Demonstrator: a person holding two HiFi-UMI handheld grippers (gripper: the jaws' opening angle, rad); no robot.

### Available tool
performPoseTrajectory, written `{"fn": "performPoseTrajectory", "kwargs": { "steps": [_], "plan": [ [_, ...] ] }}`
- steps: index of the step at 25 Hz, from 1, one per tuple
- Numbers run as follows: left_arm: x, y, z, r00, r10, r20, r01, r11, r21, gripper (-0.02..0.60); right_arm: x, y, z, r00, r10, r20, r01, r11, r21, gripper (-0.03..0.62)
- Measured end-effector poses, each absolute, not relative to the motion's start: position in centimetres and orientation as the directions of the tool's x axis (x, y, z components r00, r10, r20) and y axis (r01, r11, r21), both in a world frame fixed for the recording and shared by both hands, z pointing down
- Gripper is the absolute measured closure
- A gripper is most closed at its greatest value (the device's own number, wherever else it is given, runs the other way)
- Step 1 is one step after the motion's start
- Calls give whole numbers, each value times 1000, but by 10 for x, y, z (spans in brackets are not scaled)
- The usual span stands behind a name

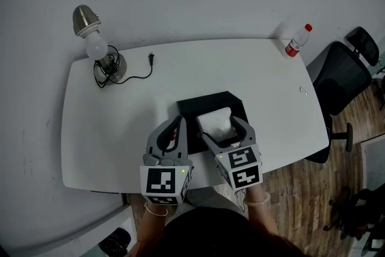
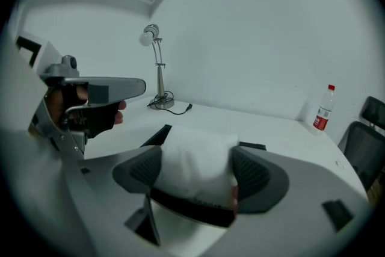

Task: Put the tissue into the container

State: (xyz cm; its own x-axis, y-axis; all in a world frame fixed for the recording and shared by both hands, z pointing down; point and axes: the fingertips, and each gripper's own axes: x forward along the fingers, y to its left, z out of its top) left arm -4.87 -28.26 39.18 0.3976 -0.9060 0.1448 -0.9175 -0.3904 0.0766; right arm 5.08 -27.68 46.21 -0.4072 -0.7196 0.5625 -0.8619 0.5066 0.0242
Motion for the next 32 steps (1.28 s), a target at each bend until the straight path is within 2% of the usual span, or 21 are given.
{"fn": "performPoseTrajectory", "kwargs": {
  "steps": [18, 32],
  "plan": [
    [-52, -288, 398, 383, -909, 163, -924, -374, 84, 554, 50, -280, 484, -374, -629, 682, -857, 516, 6, 204],
    [-53, -289, 397, 375, -913, 158, -927, -365, 89, 554, 49, -280, 499, -301, -544, 784, -831, 552, 64, 204]
  ]
}}
